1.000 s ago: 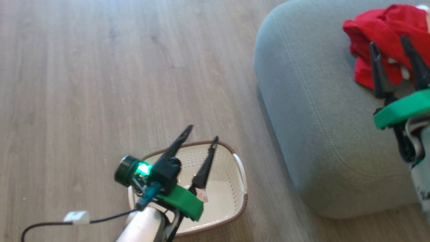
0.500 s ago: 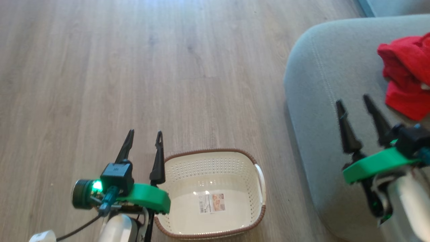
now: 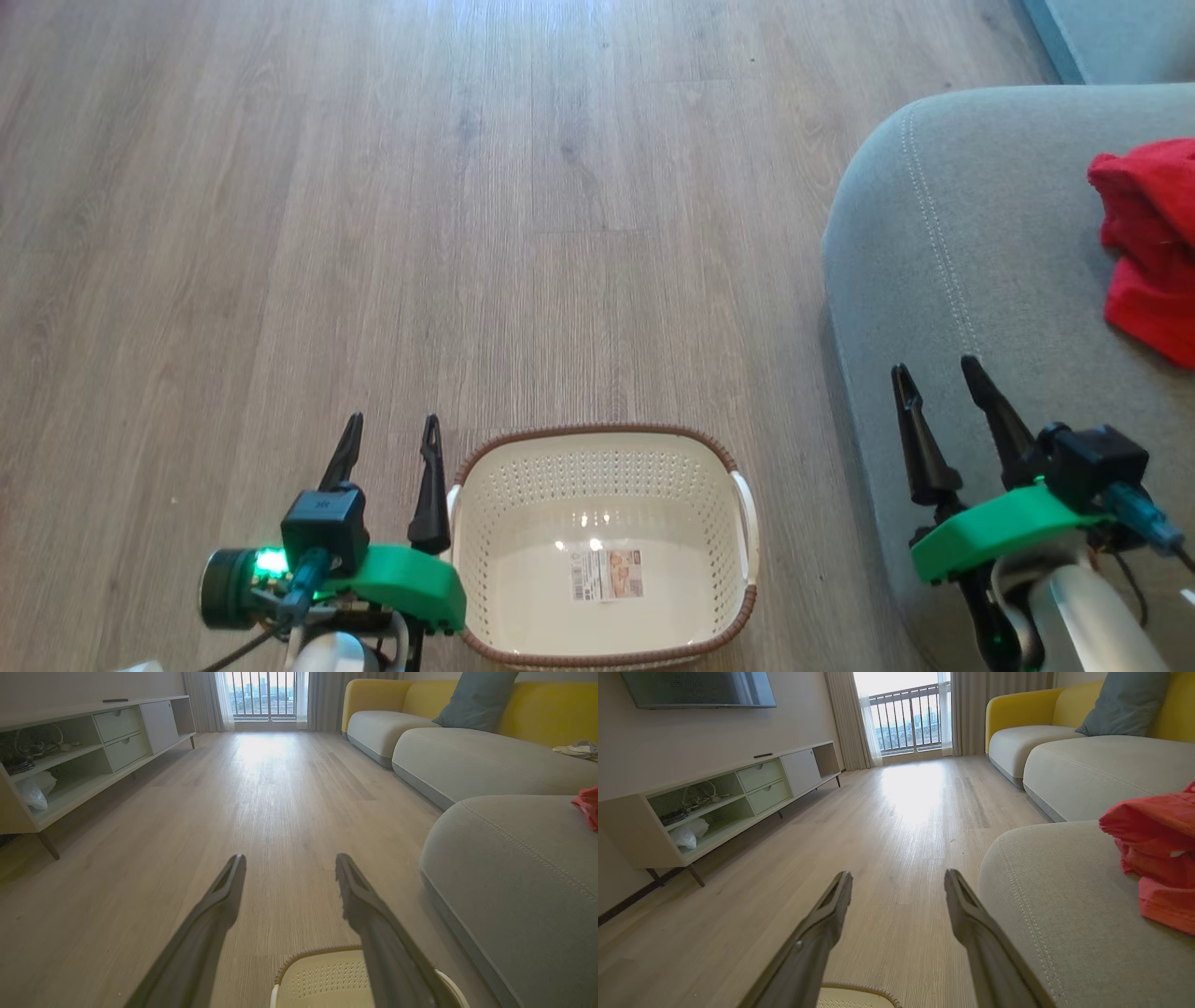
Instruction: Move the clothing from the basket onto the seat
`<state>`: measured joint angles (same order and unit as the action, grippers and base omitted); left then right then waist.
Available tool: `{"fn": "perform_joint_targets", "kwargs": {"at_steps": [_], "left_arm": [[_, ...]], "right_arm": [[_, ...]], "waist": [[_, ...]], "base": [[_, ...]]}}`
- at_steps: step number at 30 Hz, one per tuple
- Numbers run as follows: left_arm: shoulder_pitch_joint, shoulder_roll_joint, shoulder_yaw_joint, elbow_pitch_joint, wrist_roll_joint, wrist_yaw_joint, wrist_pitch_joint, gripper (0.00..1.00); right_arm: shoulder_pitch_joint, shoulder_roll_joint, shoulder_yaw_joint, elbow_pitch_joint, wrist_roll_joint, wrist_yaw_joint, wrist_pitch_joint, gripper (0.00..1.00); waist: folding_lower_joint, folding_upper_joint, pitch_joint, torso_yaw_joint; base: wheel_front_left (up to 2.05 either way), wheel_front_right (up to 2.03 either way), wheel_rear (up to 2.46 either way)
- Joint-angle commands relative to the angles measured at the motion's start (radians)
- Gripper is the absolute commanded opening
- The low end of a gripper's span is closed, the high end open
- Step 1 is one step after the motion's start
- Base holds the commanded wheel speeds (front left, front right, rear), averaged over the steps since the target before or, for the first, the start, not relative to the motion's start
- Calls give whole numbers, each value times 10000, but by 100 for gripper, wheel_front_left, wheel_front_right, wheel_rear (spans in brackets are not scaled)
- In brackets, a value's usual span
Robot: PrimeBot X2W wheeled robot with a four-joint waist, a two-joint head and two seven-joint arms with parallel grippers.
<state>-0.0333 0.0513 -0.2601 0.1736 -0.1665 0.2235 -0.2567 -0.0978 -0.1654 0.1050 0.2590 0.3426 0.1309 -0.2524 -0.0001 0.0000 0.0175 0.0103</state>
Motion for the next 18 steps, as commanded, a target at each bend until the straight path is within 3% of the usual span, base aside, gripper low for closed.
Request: {"fn": "perform_joint_targets", "kwargs": {"at_steps": [1, 12, 18], "left_arm": [[-215, -10, 336, -275, -11, 50, -51, 100], [-247, -10, 34, -307, 91, -238, -51, 100], [-239, -10, 49, -96, -189, -666, -51, 100]], "right_arm": [[-101, -13, 144, -266, -78, -2, -93, 100], [-112, 11, 183, -83, -423, -2, -93, 100], [-142, 73, 176, -92, -580, -2, -93, 100]], "waist": [[1, 0, -21, -10], [1, 0, -61, -45], [1, 0, -37, -76]], "base": [[0, 0, 0], [0, 0, 0], [0, 0, 0]]}}
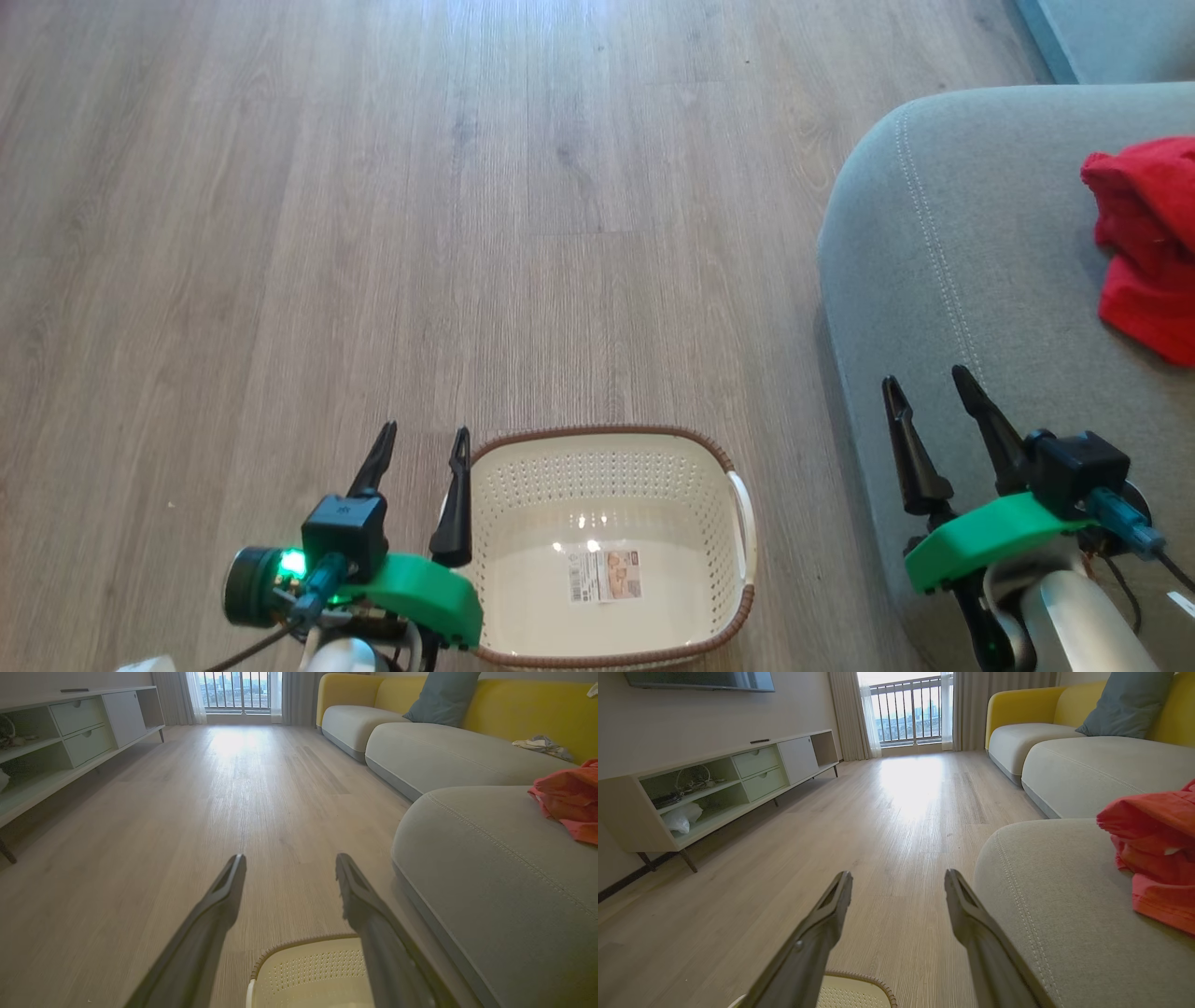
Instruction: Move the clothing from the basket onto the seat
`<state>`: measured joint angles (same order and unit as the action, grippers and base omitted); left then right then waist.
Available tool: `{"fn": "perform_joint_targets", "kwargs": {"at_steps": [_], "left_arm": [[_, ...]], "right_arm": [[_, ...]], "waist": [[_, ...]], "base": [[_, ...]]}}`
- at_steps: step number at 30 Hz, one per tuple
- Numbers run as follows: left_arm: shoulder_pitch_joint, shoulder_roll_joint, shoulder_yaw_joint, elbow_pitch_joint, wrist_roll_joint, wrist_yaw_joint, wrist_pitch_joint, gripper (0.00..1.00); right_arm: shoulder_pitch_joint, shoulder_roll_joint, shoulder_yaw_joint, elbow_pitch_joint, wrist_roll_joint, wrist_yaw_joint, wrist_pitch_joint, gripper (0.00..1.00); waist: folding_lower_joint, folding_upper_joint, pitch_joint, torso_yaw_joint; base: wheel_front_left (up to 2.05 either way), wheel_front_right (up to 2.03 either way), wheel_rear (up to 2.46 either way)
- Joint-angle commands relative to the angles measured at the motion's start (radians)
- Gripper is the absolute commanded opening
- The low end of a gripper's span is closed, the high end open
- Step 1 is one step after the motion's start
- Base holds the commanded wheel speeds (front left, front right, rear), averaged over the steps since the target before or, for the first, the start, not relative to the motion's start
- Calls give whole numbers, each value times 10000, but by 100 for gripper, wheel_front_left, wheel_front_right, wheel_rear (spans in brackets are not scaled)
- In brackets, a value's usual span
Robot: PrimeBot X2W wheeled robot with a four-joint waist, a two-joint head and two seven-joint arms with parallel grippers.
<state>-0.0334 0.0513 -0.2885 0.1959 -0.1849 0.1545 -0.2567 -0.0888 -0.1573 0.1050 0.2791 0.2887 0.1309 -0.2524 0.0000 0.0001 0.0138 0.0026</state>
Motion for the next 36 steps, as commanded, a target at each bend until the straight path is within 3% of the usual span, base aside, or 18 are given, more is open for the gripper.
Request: {"fn": "perform_joint_targets", "kwargs": {"at_steps": [1, 10, 31, 32, 36], "left_arm": [[-251, -10, 355, -291, -59, -27, -51, 100], [-282, -10, 488, -391, -272, -442, -51, 100], [-230, -11, 679, -451, -910, -689, -51, 100], [-1, -2, 312, -140, -860, -655, 0, 0], [168, 0, 281, 363, -947, -669, 20, 0]], "right_arm": [[-238, 7, 154, -287, -65, -2, -93, 100], [-293, 88, 87, -215, -88, -2, -93, 100], [-324, 26, 175, -155, -21, -2, -93, 100], [-15, 118, -33, 135, -45, 0, 0, 0], [157, 171, 18, 630, 8, 0, 33, 0]], "waist": [[0, -1, 4, -9], [0, -1, -6, -123], [0, -1, 26, -289], [0, -1, 26, -291], [0, -1, 27, -290]], "base": [[0, 0, 0], [0, 0, 0], [0, 0, 0], [0, 0, 0], [0, 0, 0]]}}
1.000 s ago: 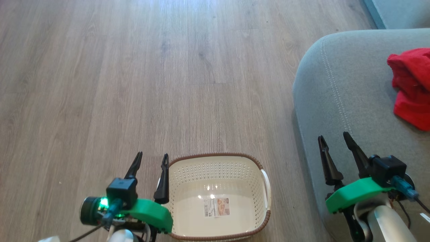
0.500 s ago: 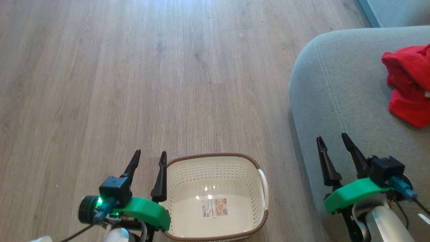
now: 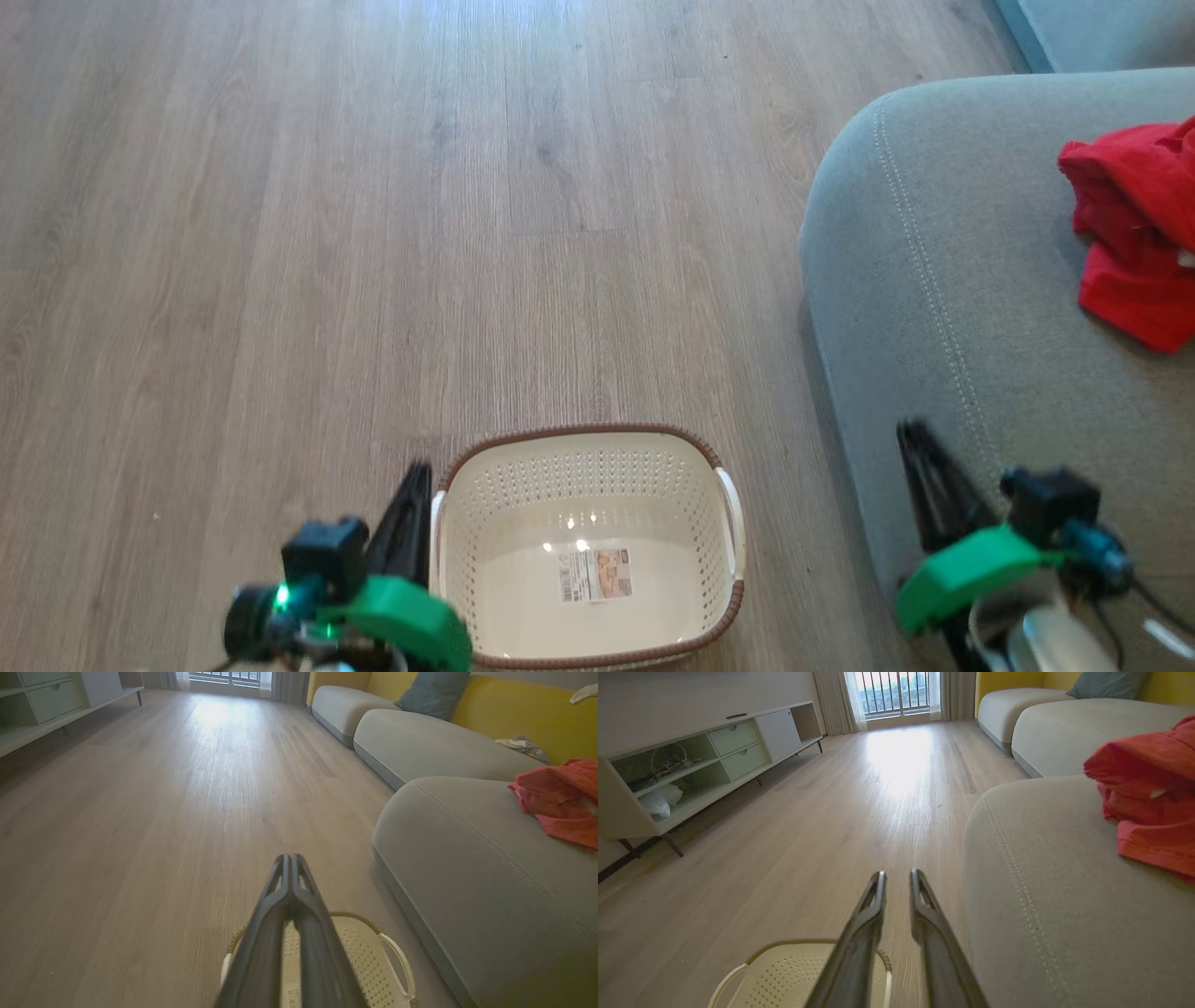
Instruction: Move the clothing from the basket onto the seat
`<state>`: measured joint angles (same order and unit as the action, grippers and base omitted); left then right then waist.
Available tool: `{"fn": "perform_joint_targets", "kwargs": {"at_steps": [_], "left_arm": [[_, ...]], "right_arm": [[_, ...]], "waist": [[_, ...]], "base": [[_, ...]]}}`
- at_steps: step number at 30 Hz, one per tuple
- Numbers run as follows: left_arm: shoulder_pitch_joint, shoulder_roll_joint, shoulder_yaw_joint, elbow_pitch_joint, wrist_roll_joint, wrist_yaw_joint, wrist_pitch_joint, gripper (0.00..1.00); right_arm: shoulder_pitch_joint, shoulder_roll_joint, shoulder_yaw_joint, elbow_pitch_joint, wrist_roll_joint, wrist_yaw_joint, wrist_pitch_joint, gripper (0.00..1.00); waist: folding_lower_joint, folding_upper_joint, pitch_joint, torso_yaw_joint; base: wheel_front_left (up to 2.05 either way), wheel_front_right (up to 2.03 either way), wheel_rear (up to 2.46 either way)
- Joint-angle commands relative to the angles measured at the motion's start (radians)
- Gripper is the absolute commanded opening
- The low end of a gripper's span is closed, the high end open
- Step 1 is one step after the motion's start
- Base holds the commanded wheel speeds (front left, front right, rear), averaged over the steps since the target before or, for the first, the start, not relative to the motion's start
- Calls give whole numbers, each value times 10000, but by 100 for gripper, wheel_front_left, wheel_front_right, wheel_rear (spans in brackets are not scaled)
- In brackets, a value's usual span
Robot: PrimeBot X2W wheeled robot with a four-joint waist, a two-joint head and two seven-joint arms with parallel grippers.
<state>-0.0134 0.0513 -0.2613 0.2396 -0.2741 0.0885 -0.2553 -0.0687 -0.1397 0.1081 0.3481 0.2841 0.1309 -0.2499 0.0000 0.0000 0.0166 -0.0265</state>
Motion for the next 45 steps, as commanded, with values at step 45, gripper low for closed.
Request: {"fn": "perform_joint_targets", "kwargs": {"at_steps": [45], "left_arm": [[-353, 198, 1087, -24, -5091, -797, 1118, 0]], "right_arm": [[-170, 319, -813, -412, 4819, -1, 1320, 0]], "waist": [[0, 0, -49, 97]], "base": [[0, 0, 0]]}}
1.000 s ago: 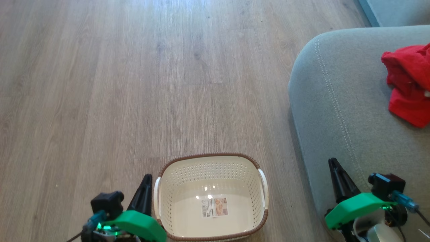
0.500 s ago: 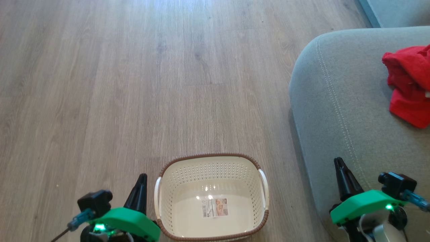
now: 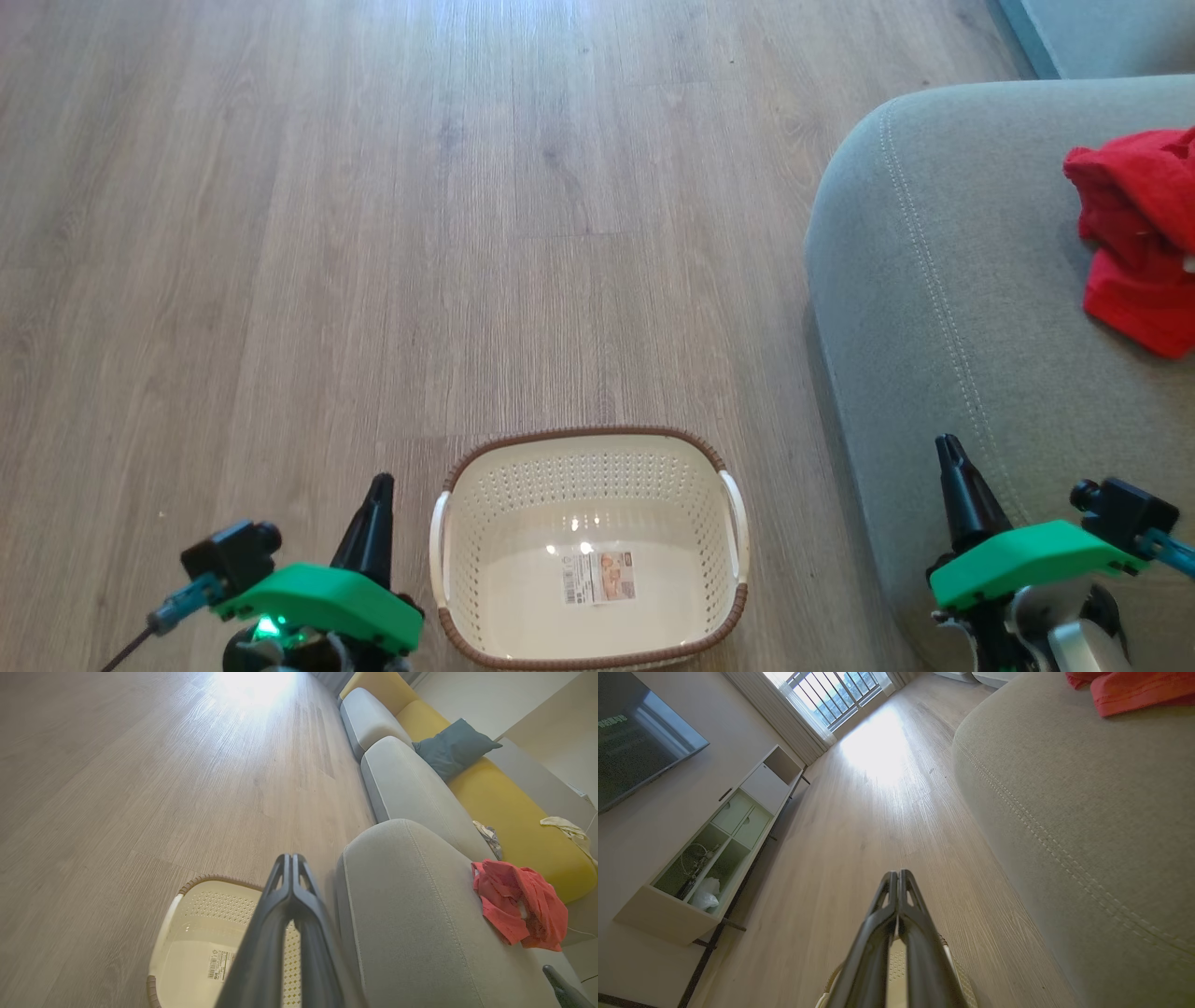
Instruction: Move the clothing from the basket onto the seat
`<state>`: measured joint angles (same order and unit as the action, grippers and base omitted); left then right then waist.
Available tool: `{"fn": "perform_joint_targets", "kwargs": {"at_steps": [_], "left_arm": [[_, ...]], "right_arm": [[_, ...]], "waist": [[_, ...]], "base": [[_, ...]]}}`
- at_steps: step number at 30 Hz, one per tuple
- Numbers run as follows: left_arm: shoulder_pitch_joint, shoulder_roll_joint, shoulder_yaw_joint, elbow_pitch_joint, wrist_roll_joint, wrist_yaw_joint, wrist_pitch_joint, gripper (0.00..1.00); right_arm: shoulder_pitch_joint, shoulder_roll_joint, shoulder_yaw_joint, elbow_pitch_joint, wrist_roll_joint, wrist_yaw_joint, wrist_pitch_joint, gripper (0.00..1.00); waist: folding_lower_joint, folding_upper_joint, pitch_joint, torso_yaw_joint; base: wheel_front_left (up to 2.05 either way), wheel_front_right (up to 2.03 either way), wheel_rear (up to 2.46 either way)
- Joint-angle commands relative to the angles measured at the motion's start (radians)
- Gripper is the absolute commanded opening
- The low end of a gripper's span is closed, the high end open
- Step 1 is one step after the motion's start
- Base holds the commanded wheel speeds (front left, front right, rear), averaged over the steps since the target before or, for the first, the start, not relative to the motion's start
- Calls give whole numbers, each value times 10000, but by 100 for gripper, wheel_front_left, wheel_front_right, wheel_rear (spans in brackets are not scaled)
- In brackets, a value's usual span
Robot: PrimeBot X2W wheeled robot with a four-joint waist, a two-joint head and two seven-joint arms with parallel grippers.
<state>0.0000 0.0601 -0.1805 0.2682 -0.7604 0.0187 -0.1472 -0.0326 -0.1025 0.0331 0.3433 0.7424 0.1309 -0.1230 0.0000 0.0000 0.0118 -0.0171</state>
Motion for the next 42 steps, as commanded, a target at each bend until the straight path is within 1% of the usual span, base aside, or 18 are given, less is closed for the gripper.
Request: {"fn": "perform_joint_targets", "kwargs": {"at_steps": [1, 42], "left_arm": [[-494, 112, 306, -310, -338, -117, 63, 0], [-775, 150, 1447, -280, -4652, -818, 1195, 0]], "right_arm": [[-533, -46, -81, -372, 342, -1, 80, 0], [-645, 243, -793, -685, 4574, -1, 1246, 0]], "waist": [[0, 0, -2, 4], [0, 0, -45, 89]], "base": [[0, 0, 0], [0, 0, 0]]}}
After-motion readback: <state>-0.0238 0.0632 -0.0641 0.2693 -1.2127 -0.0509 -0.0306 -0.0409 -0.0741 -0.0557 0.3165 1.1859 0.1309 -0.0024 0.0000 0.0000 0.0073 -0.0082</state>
